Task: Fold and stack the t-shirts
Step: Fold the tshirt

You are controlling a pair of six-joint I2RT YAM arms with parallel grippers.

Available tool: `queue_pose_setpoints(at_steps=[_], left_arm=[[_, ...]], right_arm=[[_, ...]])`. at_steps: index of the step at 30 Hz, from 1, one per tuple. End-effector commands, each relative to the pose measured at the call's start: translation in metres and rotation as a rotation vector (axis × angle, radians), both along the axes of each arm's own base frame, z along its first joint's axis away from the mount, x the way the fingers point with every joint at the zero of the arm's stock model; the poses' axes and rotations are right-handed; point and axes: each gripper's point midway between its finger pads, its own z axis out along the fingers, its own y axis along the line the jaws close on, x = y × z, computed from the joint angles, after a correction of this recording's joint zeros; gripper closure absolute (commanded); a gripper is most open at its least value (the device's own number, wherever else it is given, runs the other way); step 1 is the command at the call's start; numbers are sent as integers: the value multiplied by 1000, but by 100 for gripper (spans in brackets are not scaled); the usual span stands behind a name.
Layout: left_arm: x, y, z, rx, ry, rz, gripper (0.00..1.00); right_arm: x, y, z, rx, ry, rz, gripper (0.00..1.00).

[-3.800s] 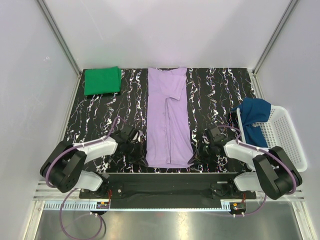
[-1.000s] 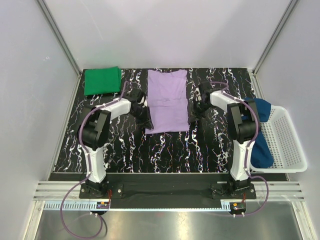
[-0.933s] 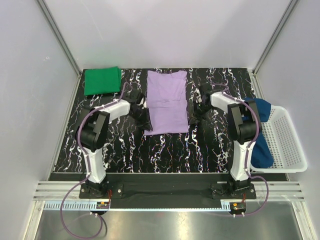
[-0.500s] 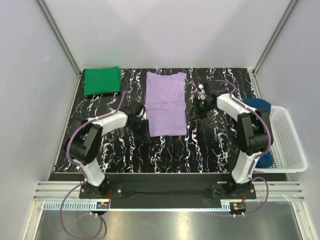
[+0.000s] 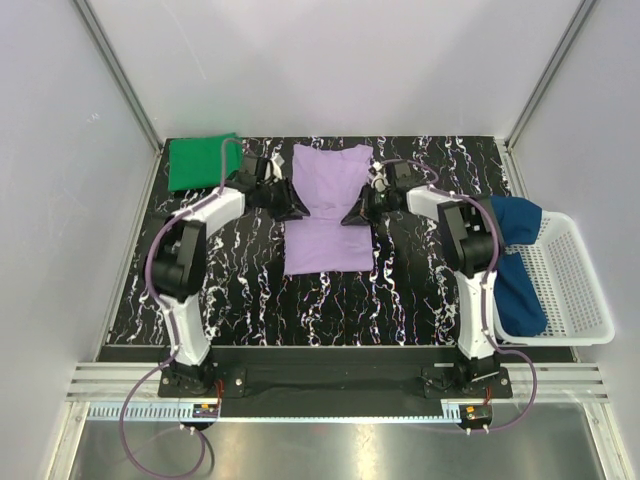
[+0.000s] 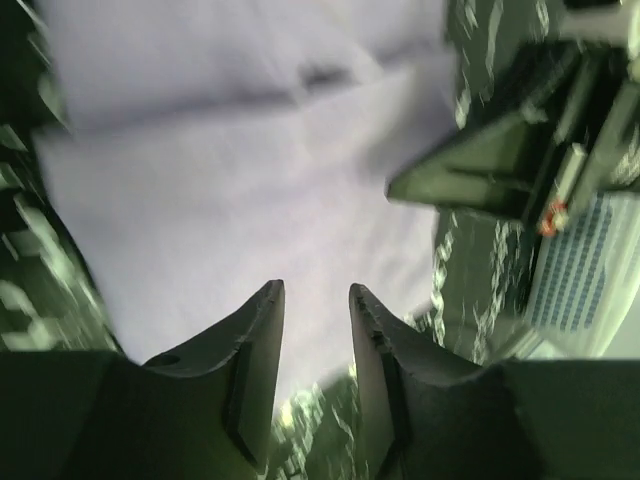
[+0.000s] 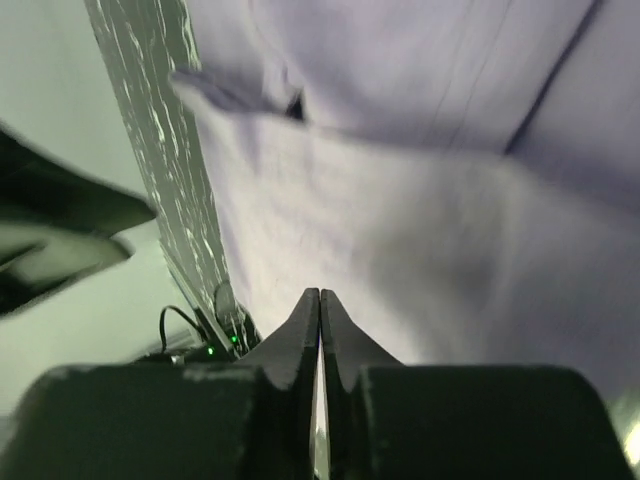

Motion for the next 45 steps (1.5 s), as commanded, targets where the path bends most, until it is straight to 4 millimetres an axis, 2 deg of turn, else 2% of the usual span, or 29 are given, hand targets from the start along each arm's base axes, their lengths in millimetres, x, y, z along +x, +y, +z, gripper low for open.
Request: queue_pose_setpoints(at_steps=[1,2,3,4,5,7,9,12,14,15,18,19,21,22,23,24,26,28,30,31,32,34,36,37,38,39,41,43,45], left_arm=[[33,-5,-29,-137,15,-1,63],[40,0,-51,-148,46,17,63],[51,1,-56,-164,30,33,64],[58,10,-66,-173,42,67,64],[60,15,-86,-188,79,90,64],[69,20,-92,-221,85,110,64],[69,23,-101,-193,83,92,64],[71,23,-91,-182,76,77,64],[69,23,-82,-163,74,62,64],[70,24,-69,-150,40,48,64],[63,21,-45,-142,23,23,60],[61,19,-25,-147,-11,13,59],[48,17,-15,-140,-16,-7,55],[42,13,-6,-143,-30,-22,54],[36,11,10,-152,-57,-30,54],[21,9,2,-163,-27,-33,54],[3,-1,7,-198,-30,-56,54],[-27,-7,-17,-198,54,-68,55],[-37,-8,-28,-215,76,-53,57],[-58,-3,-49,-212,147,-41,57],[-58,-3,-53,-221,135,-39,58],[-68,6,-78,-166,178,-19,59],[-78,19,-105,-81,245,-2,60],[-78,26,-111,-57,266,12,60],[-86,35,-122,-13,310,19,61],[-89,40,-125,7,324,21,62],[-93,49,-123,51,303,12,62],[-96,51,-109,63,266,-4,62],[-108,55,-105,81,279,-18,62]], right_arm=[[45,3,14,131,-108,-45,95],[49,1,7,144,-96,-59,97],[55,-6,2,161,-62,-94,99],[62,-17,-13,176,-51,-130,100],[65,-24,-17,187,-37,-154,100],[68,-37,-29,208,5,-203,100],[65,-37,-33,229,32,-195,100],[66,-35,-35,232,56,-184,100],[71,-38,-24,225,43,-192,100],[74,-37,-16,222,20,-185,100],[70,-36,10,196,-22,-153,99],[65,-36,30,184,-45,-141,99],[48,-29,39,158,-44,-109,99],[41,-25,56,169,-65,-91,99],[29,-17,61,183,-57,-60,99],[20,-12,64,182,-64,-37,99],[-9,1,61,185,-32,-1,99],[-36,5,40,172,23,26,99],[-60,0,16,186,110,22,100],[-63,0,11,192,100,22,100],[-68,-2,4,180,110,19,100],[-81,-10,-18,142,140,10,100],[-91,-23,-41,111,185,-25,100],[-94,-28,-51,103,208,-39,100],[-94,-37,-56,100,219,-61,100],[-102,-43,-63,86,230,-69,100],[-106,-54,-62,43,223,-81,100],[-117,-61,-52,4,209,-56,100],[-120,-65,-45,-22,171,-39,100]])
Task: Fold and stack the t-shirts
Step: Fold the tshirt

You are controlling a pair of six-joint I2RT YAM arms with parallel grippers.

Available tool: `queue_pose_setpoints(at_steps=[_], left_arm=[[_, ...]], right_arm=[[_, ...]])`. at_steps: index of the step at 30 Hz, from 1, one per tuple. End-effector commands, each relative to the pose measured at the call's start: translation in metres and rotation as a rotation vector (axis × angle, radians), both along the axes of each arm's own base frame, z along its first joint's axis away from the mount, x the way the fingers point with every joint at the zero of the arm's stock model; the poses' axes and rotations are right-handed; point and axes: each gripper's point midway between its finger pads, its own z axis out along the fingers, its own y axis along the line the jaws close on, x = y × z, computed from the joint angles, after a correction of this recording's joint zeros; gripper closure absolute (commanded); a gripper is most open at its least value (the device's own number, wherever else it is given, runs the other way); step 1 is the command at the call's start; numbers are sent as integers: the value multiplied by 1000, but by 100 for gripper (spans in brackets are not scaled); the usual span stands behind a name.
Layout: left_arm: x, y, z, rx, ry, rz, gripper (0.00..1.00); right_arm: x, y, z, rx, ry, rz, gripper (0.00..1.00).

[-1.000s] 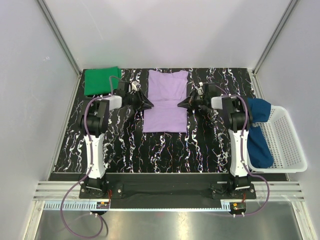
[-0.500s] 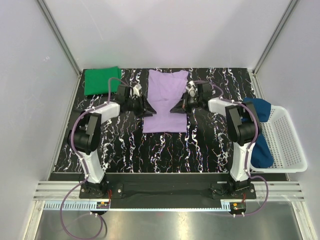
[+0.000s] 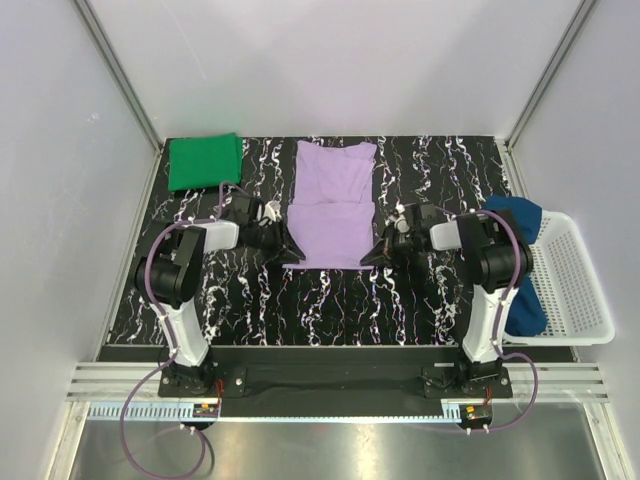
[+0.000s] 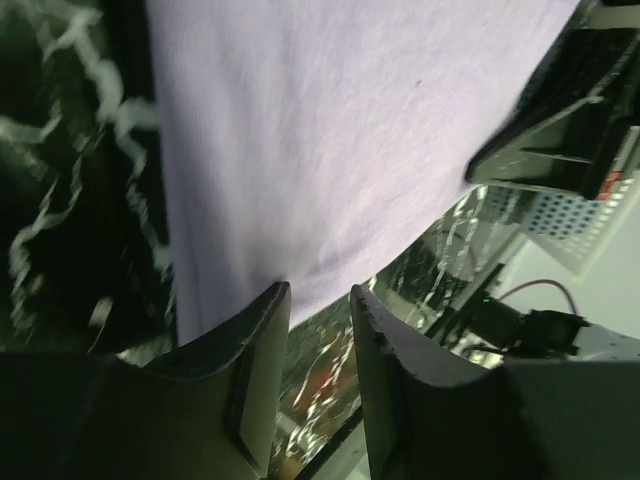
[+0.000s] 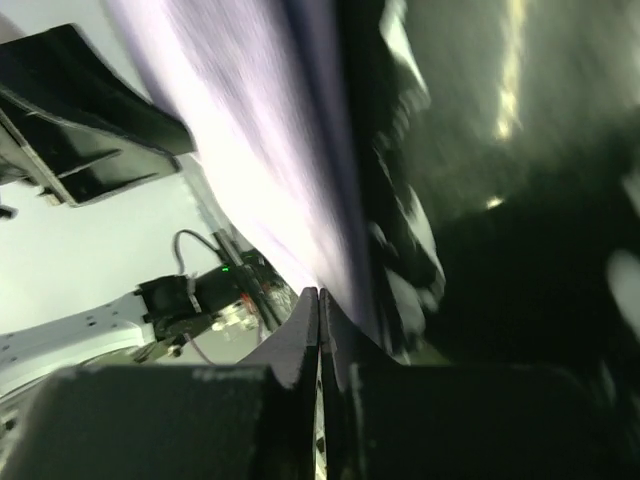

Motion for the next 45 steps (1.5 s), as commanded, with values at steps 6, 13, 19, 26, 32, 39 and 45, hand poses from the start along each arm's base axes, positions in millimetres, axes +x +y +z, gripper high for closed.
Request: queue_pose_setpoints(at_steps=[6,13,19,26,32,39,45], left_arm=[[-46,17,33,167,-99,-90,54],[28,-3,84,114,-238,-53,52],[99,-10,48,74,-186,-1,53],[86,5,-13,149,-54,3,55],[0,19,-48,191,85,-13,56],[-64,27,-40,223,72,-46,54],[-42,37,20,293,-86,-38,42]], right_arm=[[2,-27,50,-211,-155,-10,100],[79,-4,70,-109,-193,-82,96],[129,12,47,-78,-141,-77,94],[118,3,6,-143,-97,-65,94],[74,-15,-18,-227,-28,-38,94],[2,-25,-16,-229,23,-36,93],[-9,-47,25,-378,-27,-53,69]])
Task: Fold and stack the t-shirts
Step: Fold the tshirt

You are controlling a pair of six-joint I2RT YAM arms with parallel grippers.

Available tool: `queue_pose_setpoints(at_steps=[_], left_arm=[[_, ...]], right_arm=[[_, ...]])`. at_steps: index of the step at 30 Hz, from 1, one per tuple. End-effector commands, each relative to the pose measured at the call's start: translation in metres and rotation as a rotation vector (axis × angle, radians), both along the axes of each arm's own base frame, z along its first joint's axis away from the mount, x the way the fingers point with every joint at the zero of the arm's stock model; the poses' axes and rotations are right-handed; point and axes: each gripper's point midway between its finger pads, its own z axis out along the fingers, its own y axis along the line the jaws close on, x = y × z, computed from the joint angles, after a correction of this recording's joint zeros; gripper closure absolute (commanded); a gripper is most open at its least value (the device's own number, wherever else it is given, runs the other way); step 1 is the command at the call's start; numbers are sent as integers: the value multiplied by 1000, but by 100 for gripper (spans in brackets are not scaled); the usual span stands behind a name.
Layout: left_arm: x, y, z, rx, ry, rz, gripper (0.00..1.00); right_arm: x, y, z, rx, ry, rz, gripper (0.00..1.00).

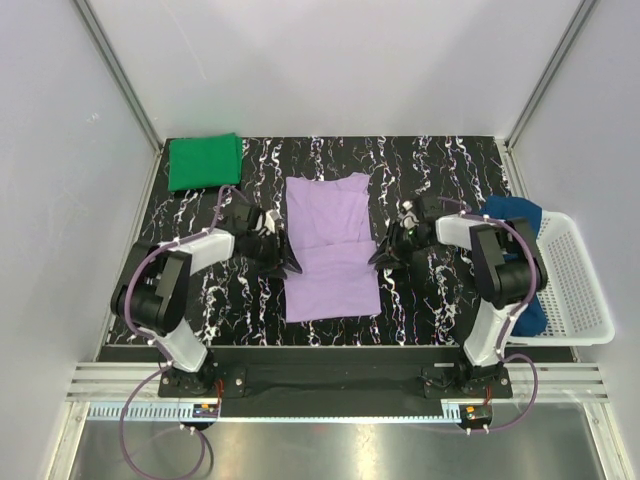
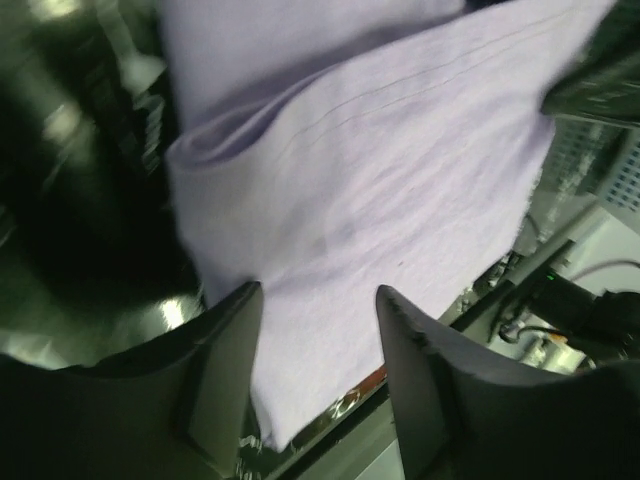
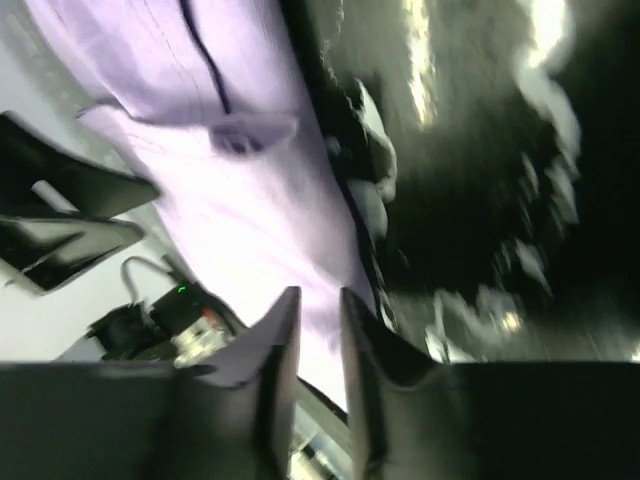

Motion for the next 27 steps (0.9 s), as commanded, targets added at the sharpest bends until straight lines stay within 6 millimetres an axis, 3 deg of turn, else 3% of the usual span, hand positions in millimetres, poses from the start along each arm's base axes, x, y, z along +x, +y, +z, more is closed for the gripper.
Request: queue_pose_setpoints(at_steps=[1,3,5,7,8,9,10,11,12,14,15,17,27], left_arm=[[2,31,21,178,-57,19,39],[7,36,46,194,-134,29,35],[-5,41,59,199,-142,30,31],[-27,43,53,187,-92,25,31],[-39,39,53,146,-53,29,31],[-60,40,43,131,-12,32,30],[-68,38,40,107,-2,36,30],[-77,37,37,86,25,59,30],[-97,40,24,87,54,63,30],[-103,38,17,77,63,118,31],[-111,34,12,79,80,121,31],[-110,33,11,84,109,200,32],[-109,40,-21,148,187,428,43]], right_arm=[[3,-33,23,-224,-82,-29,62],[-2,-40,45,-261,-114,-27,44],[-14,-46,51,-286,-115,-7,38],[-35,-48,56,-280,-90,22,35],[-54,-51,46,-281,-48,32,34],[-60,-51,51,-268,-68,26,34],[-69,-48,51,-242,-60,28,34],[-87,-49,39,-230,-13,22,33],[-89,-46,40,-204,-38,13,33],[-109,-42,29,-153,25,-6,34],[-108,-39,29,-126,5,-16,34],[-120,-36,21,-97,60,-55,36],[-121,-35,2,-90,69,-106,45]])
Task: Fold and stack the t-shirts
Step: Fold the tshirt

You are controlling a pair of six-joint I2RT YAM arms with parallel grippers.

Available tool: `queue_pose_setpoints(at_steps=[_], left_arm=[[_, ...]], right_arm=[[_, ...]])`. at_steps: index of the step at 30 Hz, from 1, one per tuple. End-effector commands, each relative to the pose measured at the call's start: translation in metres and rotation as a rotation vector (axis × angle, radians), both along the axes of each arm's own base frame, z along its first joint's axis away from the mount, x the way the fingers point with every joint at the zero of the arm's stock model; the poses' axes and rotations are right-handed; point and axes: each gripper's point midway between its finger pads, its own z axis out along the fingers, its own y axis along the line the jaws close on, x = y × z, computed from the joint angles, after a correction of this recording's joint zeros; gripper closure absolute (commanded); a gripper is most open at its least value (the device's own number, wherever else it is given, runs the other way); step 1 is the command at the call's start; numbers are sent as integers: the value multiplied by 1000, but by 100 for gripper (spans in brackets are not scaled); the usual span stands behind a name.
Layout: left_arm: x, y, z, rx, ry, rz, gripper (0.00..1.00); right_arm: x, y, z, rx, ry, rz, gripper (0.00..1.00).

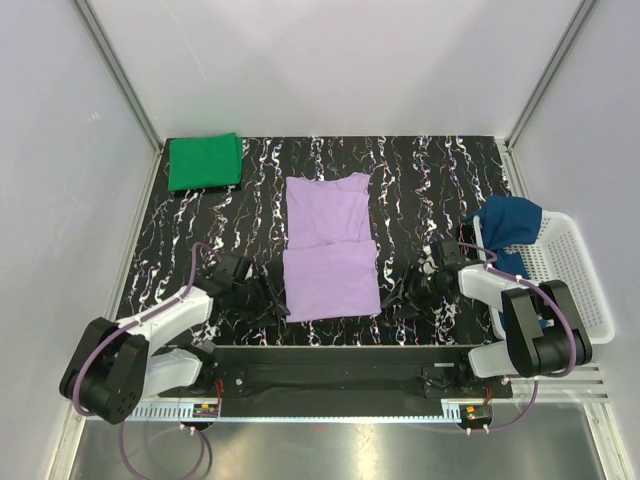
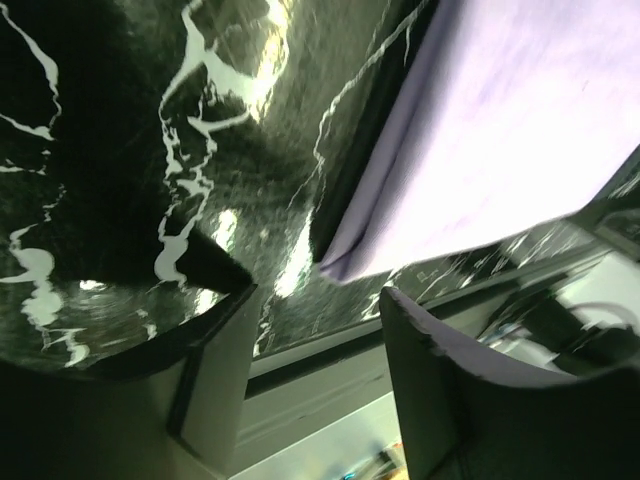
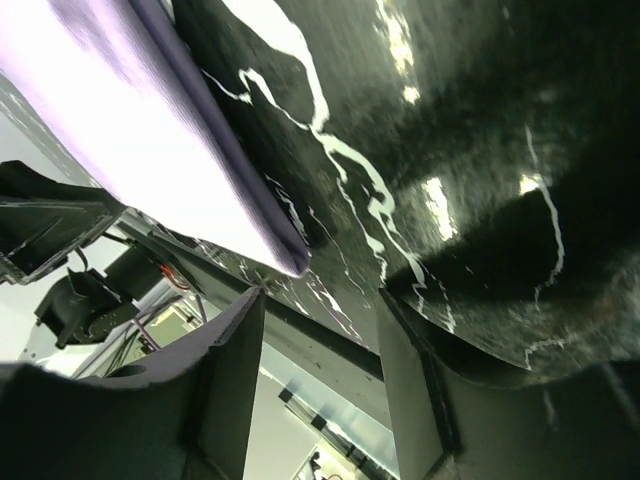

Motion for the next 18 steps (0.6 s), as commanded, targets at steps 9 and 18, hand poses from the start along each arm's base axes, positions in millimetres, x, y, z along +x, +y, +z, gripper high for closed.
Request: queue_pose_setpoints(at_steps=[9,18], left_arm=[[-4,9,-37,168,107,187,52],[-26,21,-54,262,210,165,52]], right_arm=[[17,6,-1,-24,-56,-14,46],[15,9,-1,-70,-58,11,46]])
